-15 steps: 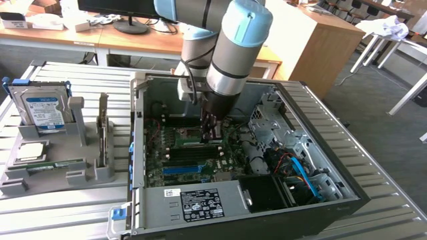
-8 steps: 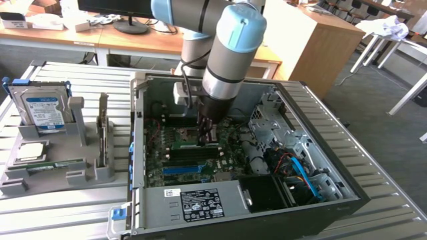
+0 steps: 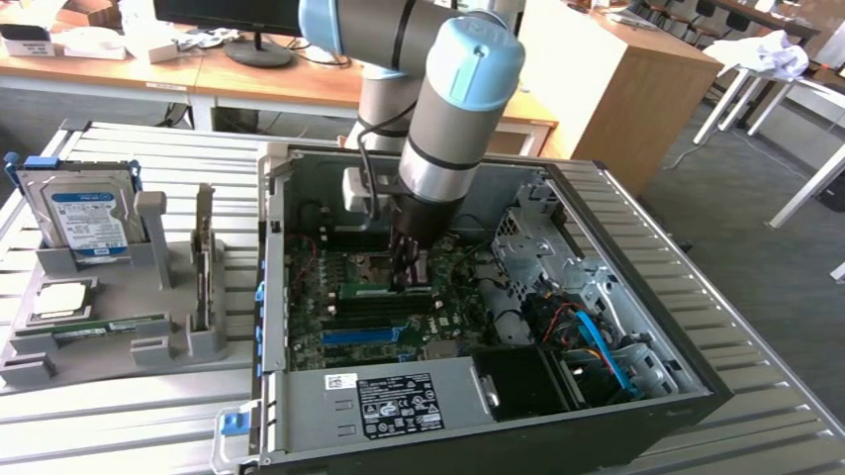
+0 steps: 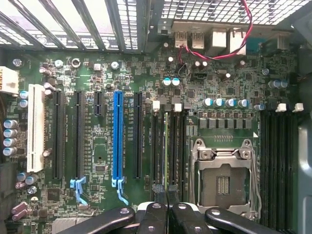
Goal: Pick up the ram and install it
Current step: 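Insert the ram into the slot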
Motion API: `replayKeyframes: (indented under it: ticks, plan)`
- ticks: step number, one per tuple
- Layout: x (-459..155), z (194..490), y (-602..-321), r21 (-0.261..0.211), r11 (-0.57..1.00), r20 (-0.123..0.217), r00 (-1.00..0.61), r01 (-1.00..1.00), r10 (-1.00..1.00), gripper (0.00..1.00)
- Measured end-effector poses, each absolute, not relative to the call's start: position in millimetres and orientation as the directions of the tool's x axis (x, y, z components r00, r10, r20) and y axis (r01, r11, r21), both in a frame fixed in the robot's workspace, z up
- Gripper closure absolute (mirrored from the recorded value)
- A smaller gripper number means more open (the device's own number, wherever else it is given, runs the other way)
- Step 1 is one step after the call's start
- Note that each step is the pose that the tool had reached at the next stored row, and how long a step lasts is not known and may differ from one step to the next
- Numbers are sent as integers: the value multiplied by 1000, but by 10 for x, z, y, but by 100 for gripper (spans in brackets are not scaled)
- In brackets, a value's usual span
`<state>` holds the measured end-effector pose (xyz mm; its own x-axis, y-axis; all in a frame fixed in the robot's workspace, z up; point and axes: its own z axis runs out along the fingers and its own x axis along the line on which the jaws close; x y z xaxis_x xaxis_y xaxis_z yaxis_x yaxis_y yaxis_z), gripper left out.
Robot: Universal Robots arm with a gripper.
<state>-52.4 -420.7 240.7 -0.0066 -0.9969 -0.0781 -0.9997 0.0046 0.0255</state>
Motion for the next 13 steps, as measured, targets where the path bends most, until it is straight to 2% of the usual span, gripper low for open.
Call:
replayKeyframes:
  ticks: [13]
  plan:
    - [-524, 2378, -4228, 25, 19, -75, -21, -1000, -997, 88]
